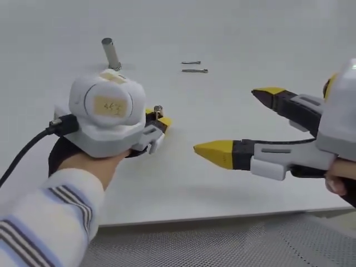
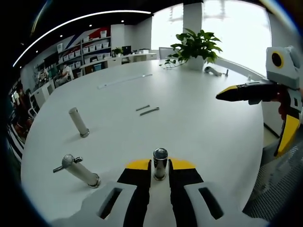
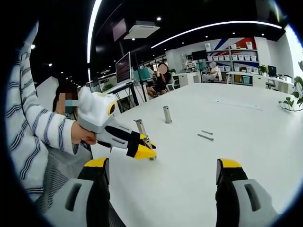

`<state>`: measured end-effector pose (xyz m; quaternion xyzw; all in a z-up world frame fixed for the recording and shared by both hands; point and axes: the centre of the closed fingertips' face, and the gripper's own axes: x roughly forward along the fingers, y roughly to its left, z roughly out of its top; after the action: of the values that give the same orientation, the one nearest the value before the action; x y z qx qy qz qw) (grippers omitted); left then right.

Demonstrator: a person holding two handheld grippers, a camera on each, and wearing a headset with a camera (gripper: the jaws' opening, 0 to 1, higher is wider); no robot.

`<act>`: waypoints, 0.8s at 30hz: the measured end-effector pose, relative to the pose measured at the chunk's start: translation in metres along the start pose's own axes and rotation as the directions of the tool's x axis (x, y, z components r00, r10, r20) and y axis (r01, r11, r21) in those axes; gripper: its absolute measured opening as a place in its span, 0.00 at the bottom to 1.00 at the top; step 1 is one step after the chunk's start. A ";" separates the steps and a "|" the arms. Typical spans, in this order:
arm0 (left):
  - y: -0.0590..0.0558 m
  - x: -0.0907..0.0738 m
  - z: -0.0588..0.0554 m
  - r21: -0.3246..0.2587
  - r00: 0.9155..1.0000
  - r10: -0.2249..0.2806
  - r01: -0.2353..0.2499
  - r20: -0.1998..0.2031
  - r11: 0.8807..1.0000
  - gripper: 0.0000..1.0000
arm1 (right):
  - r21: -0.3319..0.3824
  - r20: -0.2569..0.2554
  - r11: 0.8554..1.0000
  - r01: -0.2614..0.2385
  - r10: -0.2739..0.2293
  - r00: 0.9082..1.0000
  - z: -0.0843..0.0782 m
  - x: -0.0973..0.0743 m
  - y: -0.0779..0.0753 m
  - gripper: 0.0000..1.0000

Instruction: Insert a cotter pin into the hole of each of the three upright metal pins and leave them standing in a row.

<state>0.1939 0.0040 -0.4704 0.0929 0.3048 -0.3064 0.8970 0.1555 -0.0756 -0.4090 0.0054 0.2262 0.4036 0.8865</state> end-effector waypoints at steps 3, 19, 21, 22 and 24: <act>0.000 -0.002 0.002 0.005 1.000 -0.009 0.009 0.006 1.000 0.22 | 0.004 -0.003 1.000 0.005 -0.005 1.000 -0.001 0.000 -0.001 0.92; -0.004 -0.054 0.039 0.076 0.968 -0.184 0.173 0.168 0.982 0.64 | -0.016 -0.013 1.000 0.001 -0.002 1.000 0.004 -0.001 -0.004 0.92; -0.002 -0.064 0.039 0.075 0.966 -0.189 0.178 0.175 0.981 0.71 | -0.019 -0.017 1.000 0.001 -0.002 1.000 0.004 -0.001 -0.005 0.92; 0.000 -0.067 0.038 0.079 0.966 -0.189 0.178 0.178 0.981 0.74 | -0.021 -0.018 1.000 0.002 -0.002 1.000 0.004 -0.001 -0.005 0.92; 0.007 -0.075 0.034 0.088 0.965 -0.182 0.168 0.191 0.982 0.77 | -0.025 -0.024 1.000 0.001 -0.002 1.000 0.005 0.000 -0.005 0.92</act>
<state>0.1677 0.0347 -0.3978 0.0667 0.2099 -0.4027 0.8885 0.1612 -0.0784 -0.4059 -0.0109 0.2318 0.4059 0.8840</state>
